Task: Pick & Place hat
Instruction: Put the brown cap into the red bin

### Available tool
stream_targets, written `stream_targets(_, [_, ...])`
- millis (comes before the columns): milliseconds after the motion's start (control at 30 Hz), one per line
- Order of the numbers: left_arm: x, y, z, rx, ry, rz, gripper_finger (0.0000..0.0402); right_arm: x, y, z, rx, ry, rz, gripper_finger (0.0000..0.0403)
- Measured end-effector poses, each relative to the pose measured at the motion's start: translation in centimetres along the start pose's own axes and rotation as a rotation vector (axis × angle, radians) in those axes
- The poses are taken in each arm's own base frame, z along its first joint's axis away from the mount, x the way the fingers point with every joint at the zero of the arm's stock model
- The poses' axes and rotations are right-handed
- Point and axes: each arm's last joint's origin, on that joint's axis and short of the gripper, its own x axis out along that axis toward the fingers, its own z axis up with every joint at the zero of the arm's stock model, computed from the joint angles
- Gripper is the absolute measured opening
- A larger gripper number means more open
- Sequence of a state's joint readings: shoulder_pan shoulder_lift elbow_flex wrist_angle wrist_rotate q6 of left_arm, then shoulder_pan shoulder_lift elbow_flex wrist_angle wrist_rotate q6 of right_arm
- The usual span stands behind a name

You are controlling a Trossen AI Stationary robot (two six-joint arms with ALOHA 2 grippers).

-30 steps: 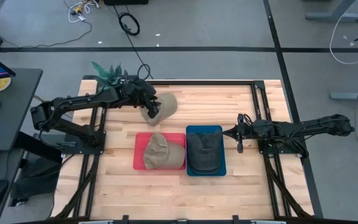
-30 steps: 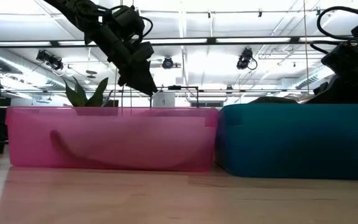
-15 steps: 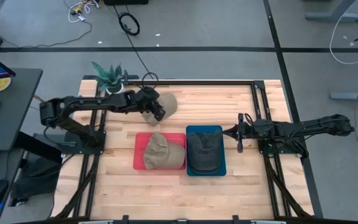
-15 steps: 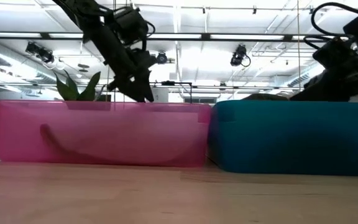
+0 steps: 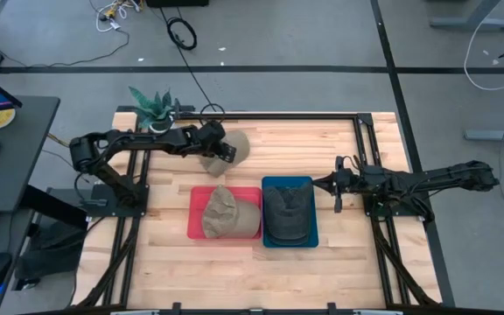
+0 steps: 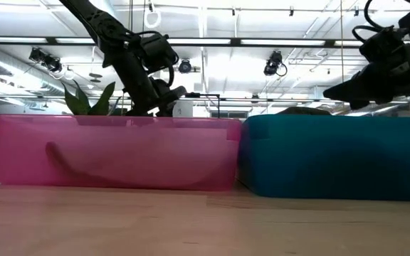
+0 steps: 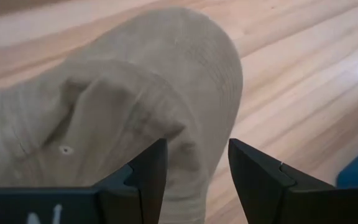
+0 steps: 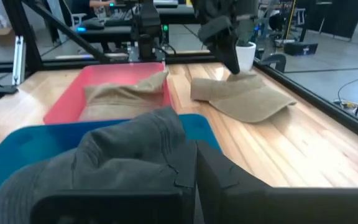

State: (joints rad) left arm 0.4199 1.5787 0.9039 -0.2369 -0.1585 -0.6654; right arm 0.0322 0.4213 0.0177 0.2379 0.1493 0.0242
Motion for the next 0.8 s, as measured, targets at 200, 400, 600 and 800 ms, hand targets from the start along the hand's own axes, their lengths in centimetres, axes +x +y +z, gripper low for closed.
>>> stream_targets(200, [1.4,-0.6,-0.6,-0.041,-0.006,0.003,0.0174,0.0,0.0,0.1,0.002,-0.011,0.0,0.0013])
stream_targets(400, [4.3,0.0,-1.4,-0.094,0.025,0.047,0.0174,0.0,0.0,0.1,0.002,-0.012,0.0,0.0013])
stream_targets(600, [6.2,0.2,-1.3,-0.082,0.035,0.044,0.011,0.0,0.0,0.1,0.002,-0.012,0.0,0.0013])
stream_targets(800, [4.5,-3.0,0.3,0.05,-0.029,0.019,0.0011,0.0,0.0,0.1,0.002,-0.011,0.0,0.0013])
